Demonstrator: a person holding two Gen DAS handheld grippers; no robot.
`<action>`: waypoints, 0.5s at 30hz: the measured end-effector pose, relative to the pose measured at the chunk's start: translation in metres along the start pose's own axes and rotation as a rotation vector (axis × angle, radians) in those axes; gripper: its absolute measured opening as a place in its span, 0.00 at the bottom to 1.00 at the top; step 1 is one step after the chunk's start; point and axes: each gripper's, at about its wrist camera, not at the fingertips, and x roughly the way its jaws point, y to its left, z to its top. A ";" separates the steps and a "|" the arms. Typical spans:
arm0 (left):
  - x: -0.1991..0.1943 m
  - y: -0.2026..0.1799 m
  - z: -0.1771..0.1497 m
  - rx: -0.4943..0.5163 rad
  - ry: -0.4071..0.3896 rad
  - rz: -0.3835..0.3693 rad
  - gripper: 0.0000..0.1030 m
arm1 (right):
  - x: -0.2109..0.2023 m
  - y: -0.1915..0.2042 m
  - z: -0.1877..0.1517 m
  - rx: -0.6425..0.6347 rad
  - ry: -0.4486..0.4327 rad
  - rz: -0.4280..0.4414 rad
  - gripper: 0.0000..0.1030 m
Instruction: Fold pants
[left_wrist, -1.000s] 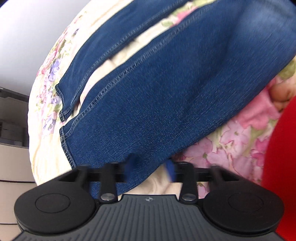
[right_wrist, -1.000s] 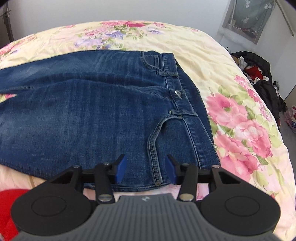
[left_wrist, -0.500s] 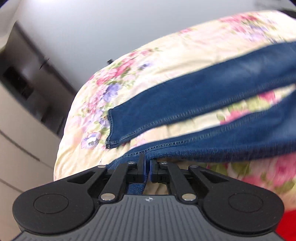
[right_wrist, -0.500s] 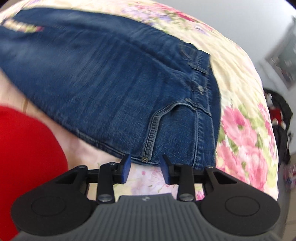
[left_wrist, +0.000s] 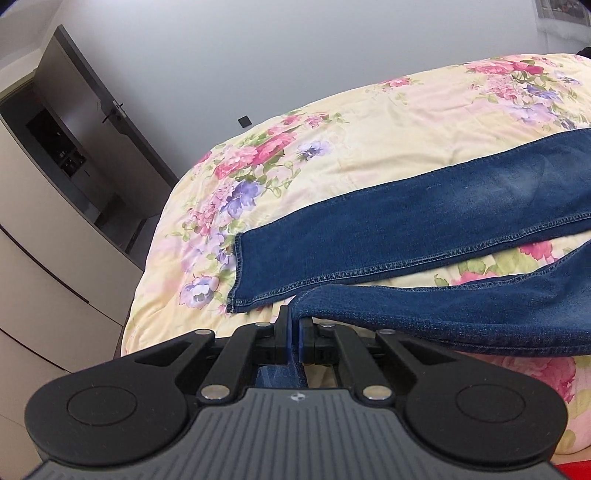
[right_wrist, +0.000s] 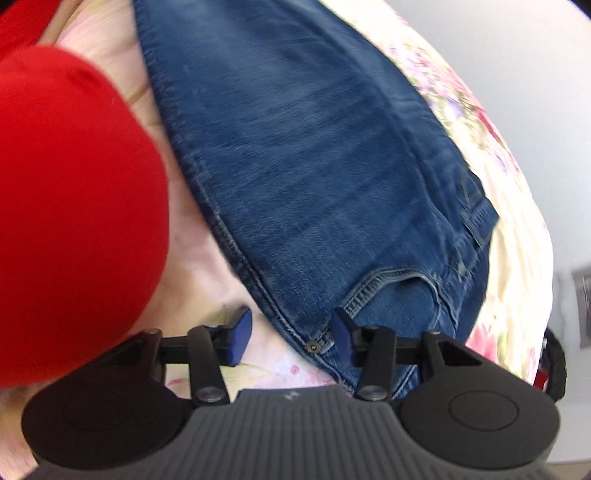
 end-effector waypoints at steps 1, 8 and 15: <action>0.000 0.000 0.001 -0.001 0.003 0.002 0.03 | 0.006 0.001 0.002 -0.012 0.007 0.007 0.41; -0.001 0.006 0.000 -0.052 0.012 -0.005 0.03 | 0.026 0.011 0.002 -0.076 0.034 -0.054 0.26; 0.009 0.027 0.002 -0.131 0.029 -0.014 0.03 | -0.024 -0.031 0.012 0.115 -0.082 -0.145 0.09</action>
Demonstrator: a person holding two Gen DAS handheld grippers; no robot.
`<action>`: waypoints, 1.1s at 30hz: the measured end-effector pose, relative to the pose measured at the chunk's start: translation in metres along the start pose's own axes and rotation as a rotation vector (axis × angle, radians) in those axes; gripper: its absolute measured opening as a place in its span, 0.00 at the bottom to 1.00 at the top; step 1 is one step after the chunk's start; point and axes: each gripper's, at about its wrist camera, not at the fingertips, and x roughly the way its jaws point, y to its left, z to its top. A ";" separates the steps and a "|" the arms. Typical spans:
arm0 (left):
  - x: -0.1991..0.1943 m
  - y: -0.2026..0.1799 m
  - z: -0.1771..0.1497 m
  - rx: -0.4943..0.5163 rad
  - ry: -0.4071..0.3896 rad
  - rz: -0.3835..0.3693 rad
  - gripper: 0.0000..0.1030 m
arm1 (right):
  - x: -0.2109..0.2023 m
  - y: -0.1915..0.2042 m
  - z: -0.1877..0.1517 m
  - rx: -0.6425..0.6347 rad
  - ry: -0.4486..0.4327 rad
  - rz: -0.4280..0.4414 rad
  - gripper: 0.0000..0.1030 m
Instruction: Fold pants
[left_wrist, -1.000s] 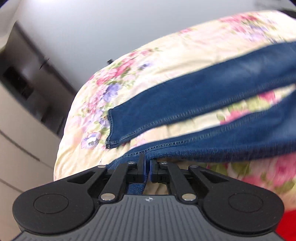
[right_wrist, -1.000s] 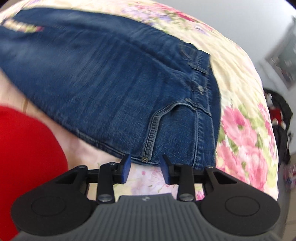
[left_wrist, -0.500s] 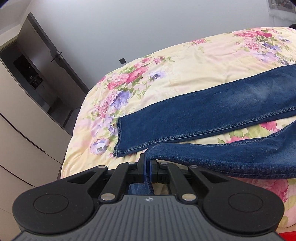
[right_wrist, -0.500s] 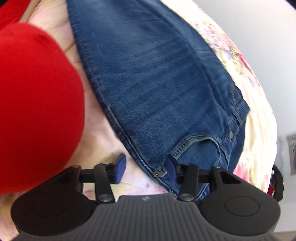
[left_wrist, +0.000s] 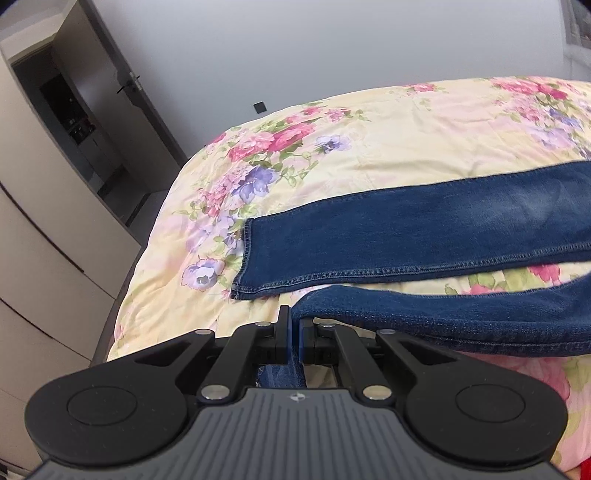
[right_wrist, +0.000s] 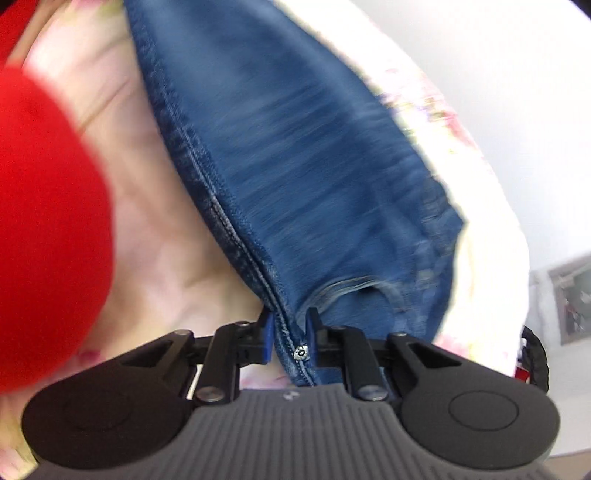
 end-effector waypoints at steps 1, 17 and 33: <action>0.001 0.004 0.004 -0.015 -0.001 -0.001 0.03 | -0.008 -0.012 0.006 0.021 -0.021 -0.018 0.08; 0.105 -0.020 0.100 0.048 0.018 0.081 0.03 | 0.100 -0.142 0.157 0.062 -0.025 -0.234 0.07; 0.283 -0.082 0.129 0.170 0.168 0.076 0.04 | 0.289 -0.170 0.194 0.071 0.132 -0.176 0.05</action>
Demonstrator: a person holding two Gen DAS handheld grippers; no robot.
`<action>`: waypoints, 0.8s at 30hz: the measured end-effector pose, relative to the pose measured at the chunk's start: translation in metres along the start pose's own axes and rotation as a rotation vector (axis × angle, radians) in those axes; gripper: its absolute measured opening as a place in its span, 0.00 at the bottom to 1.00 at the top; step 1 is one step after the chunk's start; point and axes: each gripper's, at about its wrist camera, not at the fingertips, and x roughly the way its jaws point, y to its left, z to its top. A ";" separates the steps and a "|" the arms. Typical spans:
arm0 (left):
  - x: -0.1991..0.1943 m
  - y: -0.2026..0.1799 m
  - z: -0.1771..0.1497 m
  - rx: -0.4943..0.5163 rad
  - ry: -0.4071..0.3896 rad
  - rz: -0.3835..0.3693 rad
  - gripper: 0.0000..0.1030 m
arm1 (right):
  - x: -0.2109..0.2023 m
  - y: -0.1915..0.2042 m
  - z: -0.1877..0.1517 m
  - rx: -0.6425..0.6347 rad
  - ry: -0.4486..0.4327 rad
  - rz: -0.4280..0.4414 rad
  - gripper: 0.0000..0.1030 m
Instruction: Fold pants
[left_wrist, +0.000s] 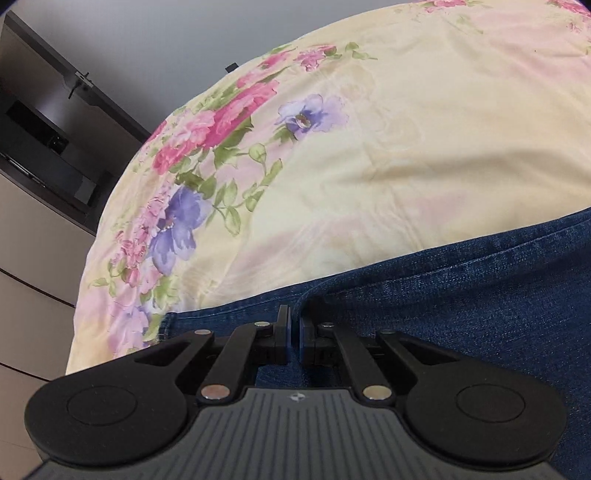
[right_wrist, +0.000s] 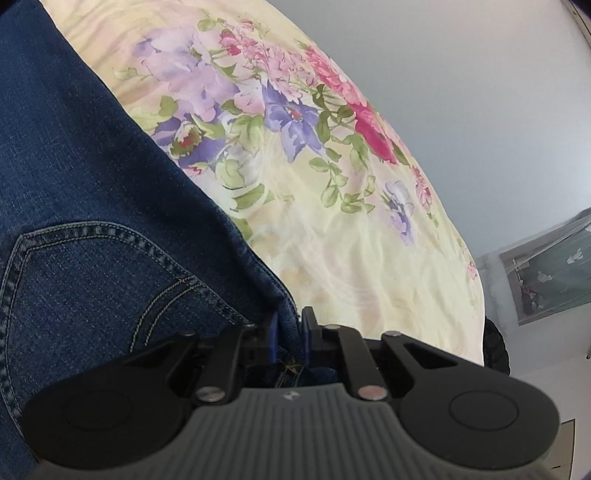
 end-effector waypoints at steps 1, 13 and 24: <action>0.003 0.000 -0.002 0.002 -0.001 -0.005 0.07 | 0.002 0.002 0.000 0.000 0.001 -0.002 0.06; -0.061 0.078 -0.023 -0.090 -0.126 -0.082 0.68 | -0.059 0.006 0.009 0.301 -0.012 -0.091 0.46; -0.074 0.081 -0.106 0.010 -0.143 -0.210 0.68 | -0.103 0.080 -0.024 0.426 0.048 -0.006 0.47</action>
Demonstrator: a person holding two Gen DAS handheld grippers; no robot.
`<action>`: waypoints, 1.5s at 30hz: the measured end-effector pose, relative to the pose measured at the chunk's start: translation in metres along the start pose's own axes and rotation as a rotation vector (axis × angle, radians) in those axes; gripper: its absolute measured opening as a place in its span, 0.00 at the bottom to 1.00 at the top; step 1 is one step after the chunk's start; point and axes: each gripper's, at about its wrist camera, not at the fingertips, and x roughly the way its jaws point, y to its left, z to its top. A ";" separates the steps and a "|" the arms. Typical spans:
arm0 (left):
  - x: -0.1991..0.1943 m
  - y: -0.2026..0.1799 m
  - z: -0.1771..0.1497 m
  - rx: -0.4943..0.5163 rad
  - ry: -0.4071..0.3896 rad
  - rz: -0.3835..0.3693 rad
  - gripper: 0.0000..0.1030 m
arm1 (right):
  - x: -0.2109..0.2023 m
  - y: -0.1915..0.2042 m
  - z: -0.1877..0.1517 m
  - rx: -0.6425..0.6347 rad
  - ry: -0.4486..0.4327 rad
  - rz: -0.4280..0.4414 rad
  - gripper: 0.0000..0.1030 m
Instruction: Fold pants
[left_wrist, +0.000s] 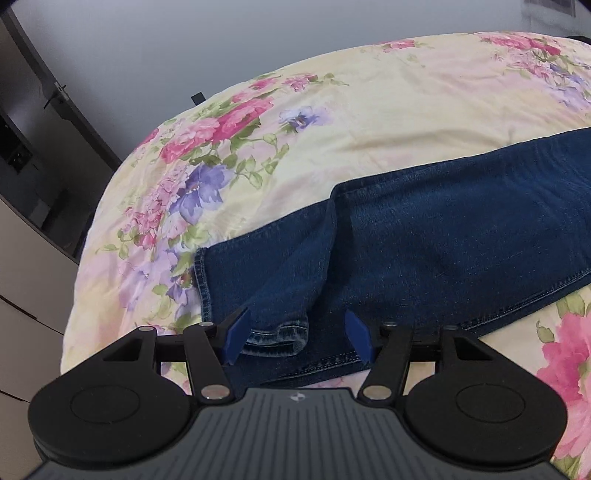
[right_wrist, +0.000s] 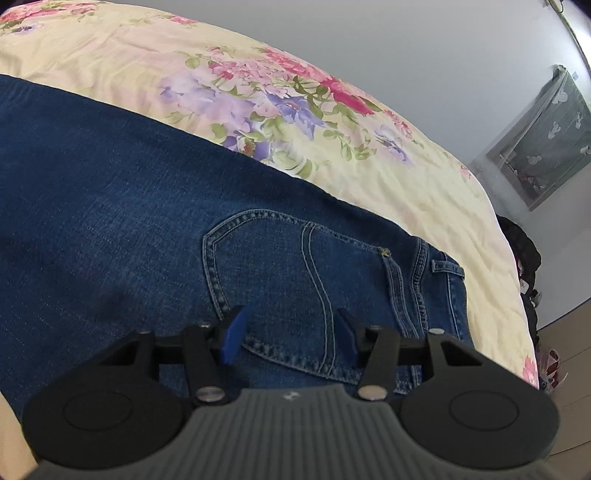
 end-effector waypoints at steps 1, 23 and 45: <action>0.008 0.001 -0.001 -0.016 0.003 0.002 0.68 | -0.001 0.001 0.000 0.003 0.004 -0.009 0.47; 0.008 0.124 -0.066 -0.818 -0.025 -0.064 0.41 | -0.041 0.005 -0.013 0.119 0.028 -0.070 0.52; 0.038 0.139 -0.150 -1.485 -0.011 -0.349 0.41 | -0.097 0.053 -0.071 0.285 0.061 0.058 0.52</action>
